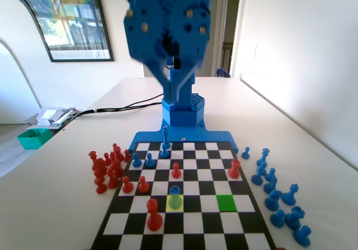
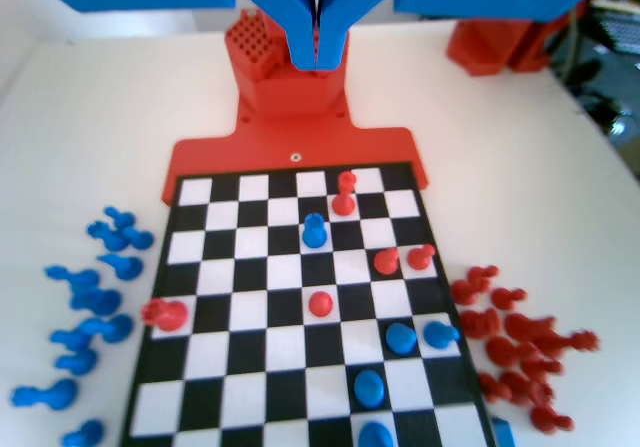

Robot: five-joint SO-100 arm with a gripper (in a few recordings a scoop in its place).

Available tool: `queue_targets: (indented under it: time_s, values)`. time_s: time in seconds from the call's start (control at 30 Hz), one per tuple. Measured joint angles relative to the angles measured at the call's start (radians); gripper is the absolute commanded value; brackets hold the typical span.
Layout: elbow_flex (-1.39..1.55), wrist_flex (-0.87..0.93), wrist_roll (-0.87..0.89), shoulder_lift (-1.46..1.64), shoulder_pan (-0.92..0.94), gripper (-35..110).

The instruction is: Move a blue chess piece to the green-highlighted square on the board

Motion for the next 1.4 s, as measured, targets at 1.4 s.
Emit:
queue_targets:
  time_s: [1.4]
  values:
    - [0.204,-0.403,0.014,-0.425,-0.038,13]
